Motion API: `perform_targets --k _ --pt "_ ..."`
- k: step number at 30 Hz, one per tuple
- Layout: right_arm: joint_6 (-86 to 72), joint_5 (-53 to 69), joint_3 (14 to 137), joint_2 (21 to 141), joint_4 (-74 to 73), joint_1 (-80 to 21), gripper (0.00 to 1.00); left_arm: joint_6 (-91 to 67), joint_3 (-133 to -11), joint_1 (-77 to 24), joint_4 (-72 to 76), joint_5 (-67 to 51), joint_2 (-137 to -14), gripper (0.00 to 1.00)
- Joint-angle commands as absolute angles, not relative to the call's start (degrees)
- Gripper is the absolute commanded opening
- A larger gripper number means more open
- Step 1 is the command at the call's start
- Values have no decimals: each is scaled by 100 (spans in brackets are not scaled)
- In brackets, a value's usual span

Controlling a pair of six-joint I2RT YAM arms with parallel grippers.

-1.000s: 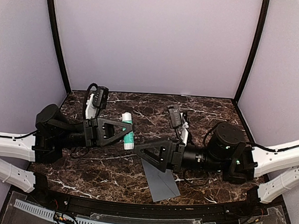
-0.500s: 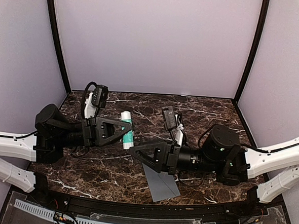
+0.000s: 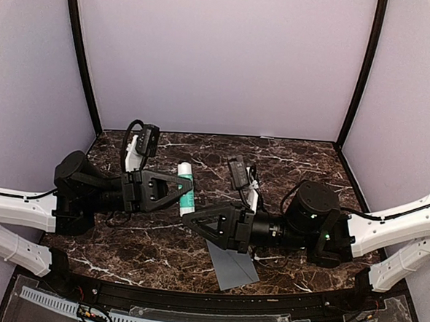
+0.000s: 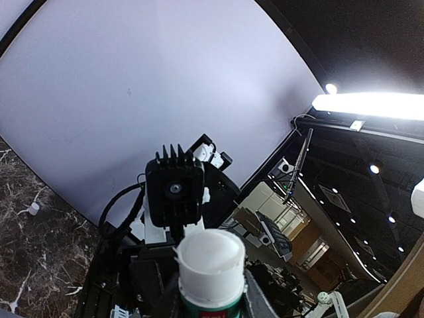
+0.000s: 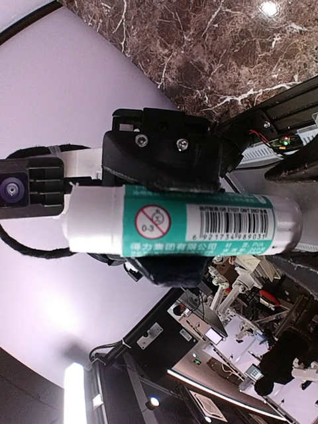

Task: Place the letter into the envelope and seal it
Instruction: Screw the solid glue.

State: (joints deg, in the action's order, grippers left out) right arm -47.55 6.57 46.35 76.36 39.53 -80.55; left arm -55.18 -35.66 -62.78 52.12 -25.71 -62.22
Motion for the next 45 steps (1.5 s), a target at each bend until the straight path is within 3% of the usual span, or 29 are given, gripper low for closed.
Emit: perform_targets --k 1,8,14,19,26,33,45 --pt "-4773 660 4812 7655 4263 -8033 32 -5575 -3512 -6258 5537 -2693 -6181 0" --pt "-4789 666 4852 7691 4279 -8029 27 -5619 -3456 -6265 5607 -2682 -6186 0" --pt "-4798 625 4847 7706 4275 -8031 13 -5621 -3448 -6264 5616 -2713 -6196 0" --pt "-4737 403 4921 7678 3866 -8026 8 -5473 -3382 -6260 5383 -2432 -6074 0" --pt "-4585 -477 5502 7690 2111 -8031 3 -5055 -3613 -6262 3936 -1808 -5855 0" --pt "-4465 -1453 6837 8367 -304 -8029 1 -4981 -3825 -6258 2902 -1140 -5908 0" --pt "-4429 -2423 8725 9872 -2533 -8162 0 -5329 -3929 -6258 2369 -604 -6363 0"
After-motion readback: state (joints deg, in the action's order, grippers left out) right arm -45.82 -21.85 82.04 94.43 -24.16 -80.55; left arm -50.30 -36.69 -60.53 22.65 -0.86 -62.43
